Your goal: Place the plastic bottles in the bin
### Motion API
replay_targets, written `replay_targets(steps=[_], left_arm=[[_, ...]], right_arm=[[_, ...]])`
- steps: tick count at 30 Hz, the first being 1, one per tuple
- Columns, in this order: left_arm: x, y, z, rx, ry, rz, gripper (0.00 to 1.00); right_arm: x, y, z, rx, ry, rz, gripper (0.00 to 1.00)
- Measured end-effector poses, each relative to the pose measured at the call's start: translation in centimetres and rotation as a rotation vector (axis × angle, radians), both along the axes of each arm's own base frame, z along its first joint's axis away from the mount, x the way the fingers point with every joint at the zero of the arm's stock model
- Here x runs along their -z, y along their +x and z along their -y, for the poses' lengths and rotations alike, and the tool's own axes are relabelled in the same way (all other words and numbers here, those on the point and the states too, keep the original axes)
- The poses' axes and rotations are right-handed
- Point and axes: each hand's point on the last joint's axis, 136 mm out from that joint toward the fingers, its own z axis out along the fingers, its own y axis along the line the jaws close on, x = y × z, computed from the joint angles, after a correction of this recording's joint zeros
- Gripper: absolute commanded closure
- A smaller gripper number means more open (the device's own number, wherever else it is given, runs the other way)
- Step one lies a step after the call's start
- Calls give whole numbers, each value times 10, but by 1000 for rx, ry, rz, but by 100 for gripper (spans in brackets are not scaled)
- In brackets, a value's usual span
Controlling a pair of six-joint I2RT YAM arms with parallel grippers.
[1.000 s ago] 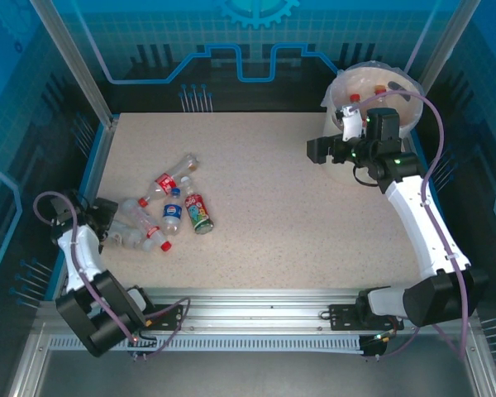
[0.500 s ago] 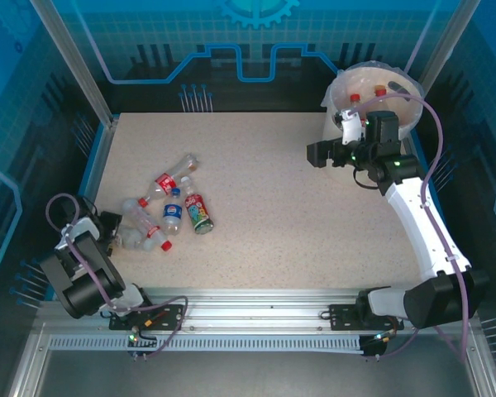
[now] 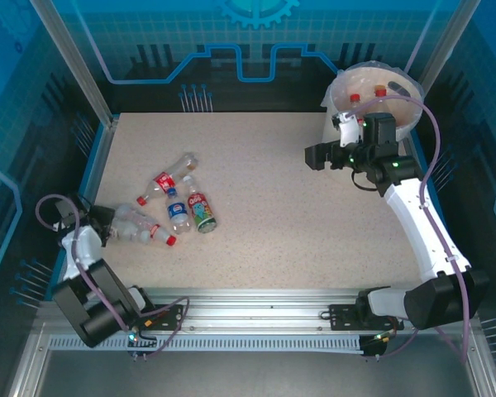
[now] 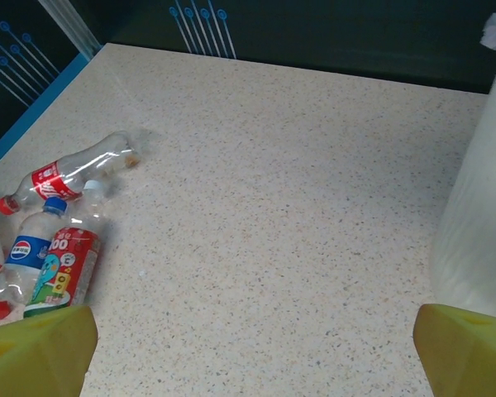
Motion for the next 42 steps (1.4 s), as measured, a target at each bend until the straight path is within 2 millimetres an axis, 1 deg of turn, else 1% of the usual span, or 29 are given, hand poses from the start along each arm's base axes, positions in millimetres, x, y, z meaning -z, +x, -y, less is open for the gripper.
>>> replay_targets(steps=[3, 5, 6, 8, 10, 11, 14, 18, 20, 23, 25, 26, 29, 34, 39, 42], left_arm=[[-32, 0, 9, 26, 39, 77, 39], [-61, 8, 23, 82, 67, 143, 40], [-76, 15, 33, 125, 78, 180, 40], [-103, 32, 60, 240, 84, 254, 43], [-124, 50, 93, 363, 67, 331, 44], [-130, 57, 112, 429, 49, 364, 45], [-140, 75, 158, 584, -11, 433, 45], [-148, 96, 216, 750, -87, 510, 44], [-150, 105, 248, 834, -122, 542, 44], [-147, 109, 290, 933, -164, 556, 43], [-148, 111, 311, 981, -183, 563, 43], [-150, 113, 319, 994, -191, 575, 43], [-156, 119, 331, 1006, -208, 611, 43], [-161, 123, 342, 1009, -224, 645, 41], [-171, 126, 349, 1009, -245, 686, 38], [-173, 128, 354, 1013, -248, 695, 34]], right_arm=[[1, -5, -13, -35, 9, -9, 2], [0, -11, -25, -69, 26, -17, 3], [0, -14, -31, -86, 31, -21, 3], [-1, -21, -49, -133, 25, -39, 3], [-3, -30, -70, -196, 13, -47, 4], [-5, -35, -83, -237, 12, -50, 5], [-8, -51, -111, -334, 37, -63, 6], [-8, -65, -135, -415, 105, -99, 7], [-4, -71, -151, -454, 139, -125, 7], [6, -76, -174, -494, 185, -178, 8], [12, -76, -186, -502, 210, -204, 8], [15, -75, -192, -503, 223, -216, 8], [20, -73, -206, -506, 256, -238, 8], [30, -62, -218, -495, 288, -263, 8], [49, -55, -230, -496, 298, -313, 8], [56, -53, -240, -511, 306, -338, 13]])
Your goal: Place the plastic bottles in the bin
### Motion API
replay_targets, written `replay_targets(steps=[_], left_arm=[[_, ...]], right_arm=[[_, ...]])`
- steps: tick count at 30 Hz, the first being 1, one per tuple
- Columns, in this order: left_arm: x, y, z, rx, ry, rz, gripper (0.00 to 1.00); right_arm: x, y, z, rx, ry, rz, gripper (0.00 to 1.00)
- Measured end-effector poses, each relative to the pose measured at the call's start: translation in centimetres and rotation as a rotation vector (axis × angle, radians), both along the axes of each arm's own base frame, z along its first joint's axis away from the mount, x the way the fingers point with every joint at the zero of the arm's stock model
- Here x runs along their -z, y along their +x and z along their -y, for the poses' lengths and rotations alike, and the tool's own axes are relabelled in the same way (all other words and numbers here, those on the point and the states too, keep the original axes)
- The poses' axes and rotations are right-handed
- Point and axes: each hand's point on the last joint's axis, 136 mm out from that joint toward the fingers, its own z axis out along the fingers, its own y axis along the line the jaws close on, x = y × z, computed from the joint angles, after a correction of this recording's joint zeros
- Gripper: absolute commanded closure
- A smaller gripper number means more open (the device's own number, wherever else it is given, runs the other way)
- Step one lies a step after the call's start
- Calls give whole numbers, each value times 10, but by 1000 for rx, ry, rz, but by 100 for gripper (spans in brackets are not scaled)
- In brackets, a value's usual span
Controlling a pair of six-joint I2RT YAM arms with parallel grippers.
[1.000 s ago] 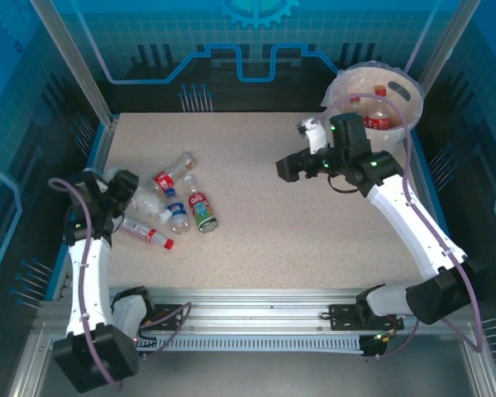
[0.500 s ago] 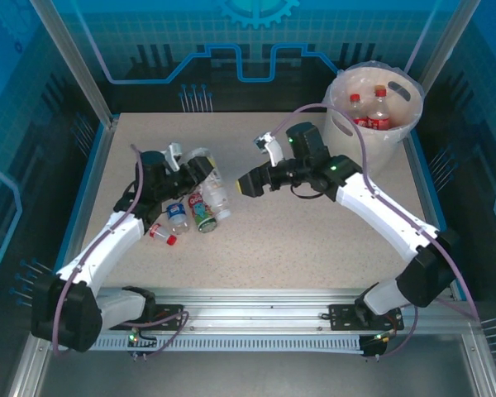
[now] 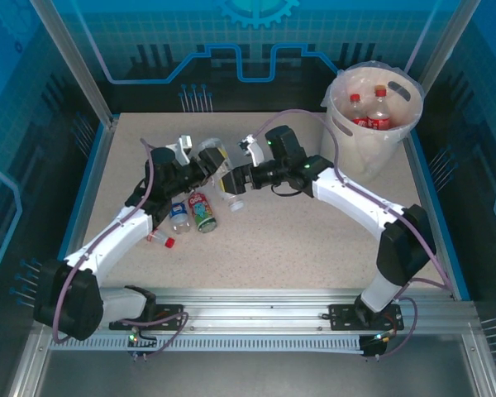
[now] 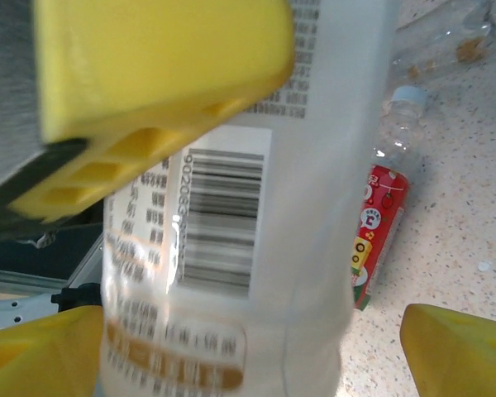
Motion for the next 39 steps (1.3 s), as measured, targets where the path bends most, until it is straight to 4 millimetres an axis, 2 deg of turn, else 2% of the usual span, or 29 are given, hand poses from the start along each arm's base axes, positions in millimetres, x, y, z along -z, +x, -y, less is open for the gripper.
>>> replay_targets(steps=[4, 8, 11, 15, 18, 20, 24, 27, 31, 34, 36, 39], left_arm=[[-1, 2, 4, 0, -1, 2, 32], [-2, 4, 2, -11, -1, 4, 28], [-3, 4, 2, -15, -4, 2, 20], [-11, 6, 3, -14, -9, 17, 2], [-20, 6, 1, -15, 5, 45, 1], [-25, 4, -8, -30, 12, 54, 1], [-42, -5, -47, -115, 40, 77, 1], [-46, -21, -76, -192, 108, 69, 1], [-27, -49, -98, -247, 239, -12, 1], [-9, -70, -110, -278, 309, -71, 1], [4, -84, -118, -297, 343, -106, 1], [23, -101, -130, -330, 382, -168, 1]], right_arm=[[2, 0, -8, -20, 14, -21, 27], [0, 2, -9, -11, 15, -21, 37], [0, 2, -9, -9, 13, -18, 39], [1, 5, -6, -3, 11, -17, 40], [0, 10, 0, 10, 3, -3, 41], [-2, 17, 11, 35, -9, 14, 42], [-23, 41, 55, 131, -41, 99, 44], [-59, 68, 97, 247, -87, 250, 49], [-125, 100, 165, 450, -178, 517, 53], [-165, 117, 219, 610, -269, 667, 56], [-184, 127, 254, 717, -341, 748, 56], [-197, 137, 295, 839, -441, 818, 57]])
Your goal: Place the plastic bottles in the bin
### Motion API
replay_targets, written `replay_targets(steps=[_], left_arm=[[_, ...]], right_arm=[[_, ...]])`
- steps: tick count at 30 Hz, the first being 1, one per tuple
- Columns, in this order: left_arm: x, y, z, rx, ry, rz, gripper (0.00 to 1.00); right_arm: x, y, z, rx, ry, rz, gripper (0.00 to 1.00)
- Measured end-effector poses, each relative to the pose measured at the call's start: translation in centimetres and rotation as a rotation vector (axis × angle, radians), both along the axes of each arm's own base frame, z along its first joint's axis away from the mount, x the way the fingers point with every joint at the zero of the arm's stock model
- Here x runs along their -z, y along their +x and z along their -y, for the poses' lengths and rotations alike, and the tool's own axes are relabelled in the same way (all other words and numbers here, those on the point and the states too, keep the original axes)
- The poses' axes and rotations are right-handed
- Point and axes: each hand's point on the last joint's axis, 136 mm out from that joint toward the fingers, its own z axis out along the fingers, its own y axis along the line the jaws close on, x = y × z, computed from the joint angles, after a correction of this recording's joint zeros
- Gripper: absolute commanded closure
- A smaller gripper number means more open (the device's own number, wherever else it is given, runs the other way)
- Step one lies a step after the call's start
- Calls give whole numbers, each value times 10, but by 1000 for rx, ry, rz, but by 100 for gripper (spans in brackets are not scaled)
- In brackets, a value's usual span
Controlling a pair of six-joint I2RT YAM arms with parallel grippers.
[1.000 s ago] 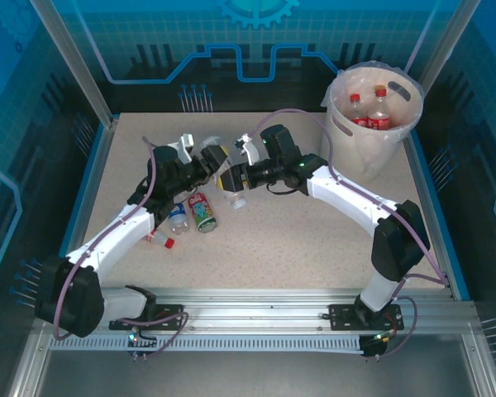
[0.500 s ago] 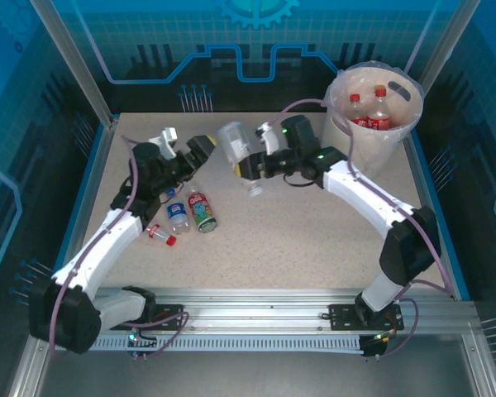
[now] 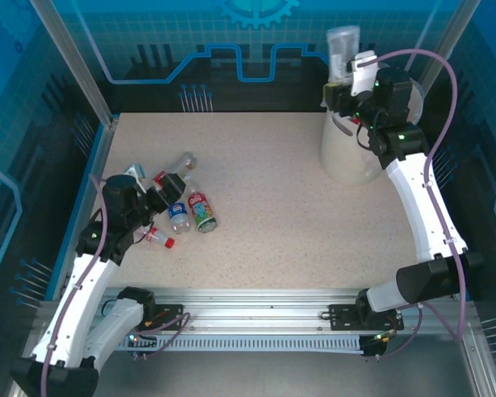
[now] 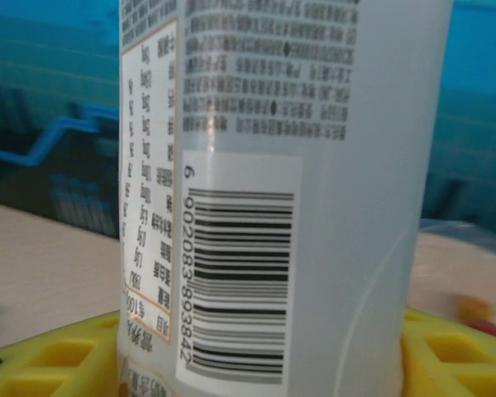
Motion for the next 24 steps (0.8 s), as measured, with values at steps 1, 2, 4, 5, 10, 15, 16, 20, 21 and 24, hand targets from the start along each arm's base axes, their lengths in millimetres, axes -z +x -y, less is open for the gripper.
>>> replay_targets(steps=[1, 2, 4, 5, 10, 15, 16, 20, 21, 24], left_arm=[[6, -4, -4, -15, 11, -22, 1], [11, -7, -7, -29, 20, -41, 1], [21, -12, -13, -53, 39, -78, 1], [25, -13, -16, -63, 45, -89, 1], [44, -18, -22, -90, 52, -140, 1], [56, -18, -23, -97, 51, -170, 1], [58, -18, -24, -102, 50, -174, 1], [72, -19, -32, -148, 28, -200, 1], [76, -19, -34, -157, 22, -208, 1], [85, -20, -40, -186, 2, -222, 1]], right_arm=[[-2, 4, 12, 43, -21, 13, 57], [-2, 7, 22, 77, -38, 22, 57], [-1, 17, 43, 149, -77, 36, 57], [1, 22, 50, 174, -93, 38, 58], [32, 55, 80, 260, -155, -8, 58], [74, 78, 110, 316, -161, -94, 58], [81, 79, 116, 326, -153, -106, 58], [100, 78, 130, 336, -107, -139, 58], [106, 78, 131, 333, -93, -150, 58], [125, 77, 130, 317, -52, -181, 57]])
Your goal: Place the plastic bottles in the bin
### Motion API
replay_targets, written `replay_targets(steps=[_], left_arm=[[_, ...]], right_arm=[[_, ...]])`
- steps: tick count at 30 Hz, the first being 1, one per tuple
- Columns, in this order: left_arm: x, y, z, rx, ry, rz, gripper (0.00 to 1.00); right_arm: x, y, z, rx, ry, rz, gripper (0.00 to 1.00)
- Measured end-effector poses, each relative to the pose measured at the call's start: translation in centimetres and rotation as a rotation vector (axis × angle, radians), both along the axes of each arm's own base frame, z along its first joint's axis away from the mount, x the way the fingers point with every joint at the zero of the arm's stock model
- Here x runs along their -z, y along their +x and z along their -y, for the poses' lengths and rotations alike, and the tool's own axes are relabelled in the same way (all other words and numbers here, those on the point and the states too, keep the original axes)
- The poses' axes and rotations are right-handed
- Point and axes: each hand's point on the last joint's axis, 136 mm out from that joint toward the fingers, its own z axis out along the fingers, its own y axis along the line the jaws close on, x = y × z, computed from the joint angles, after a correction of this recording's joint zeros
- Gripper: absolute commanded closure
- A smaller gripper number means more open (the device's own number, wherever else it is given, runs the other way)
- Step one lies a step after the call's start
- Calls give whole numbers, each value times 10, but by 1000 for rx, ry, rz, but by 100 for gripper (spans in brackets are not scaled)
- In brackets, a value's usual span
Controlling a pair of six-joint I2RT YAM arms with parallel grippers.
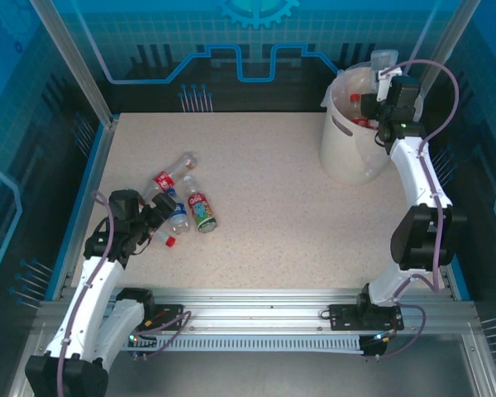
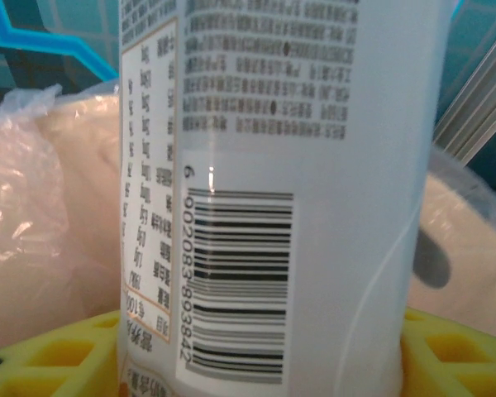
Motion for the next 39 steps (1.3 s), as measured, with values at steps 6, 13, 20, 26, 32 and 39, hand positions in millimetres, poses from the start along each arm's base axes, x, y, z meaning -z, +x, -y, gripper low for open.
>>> replay_targets(steps=[6, 13, 20, 26, 32, 39], left_arm=[[8, 1, -5, -25, -19, -14, 1], [12, 0, -8, -34, -10, -25, 1], [14, -2, -14, -39, 32, -37, 1], [23, -16, -30, -63, 140, -106, 1], [27, -19, -37, -89, 170, -127, 1], [48, -23, -42, -112, 188, -189, 1]], right_arm=[[28, -4, -7, -30, 78, -33, 51], [24, -7, -6, -33, 109, -18, 32], [20, -11, -5, -39, 138, -20, 18], [-11, -13, -2, -43, 160, 12, 13], [-47, -21, -4, -57, 183, 66, 14], [-72, -54, -22, -110, 222, 75, 13]])
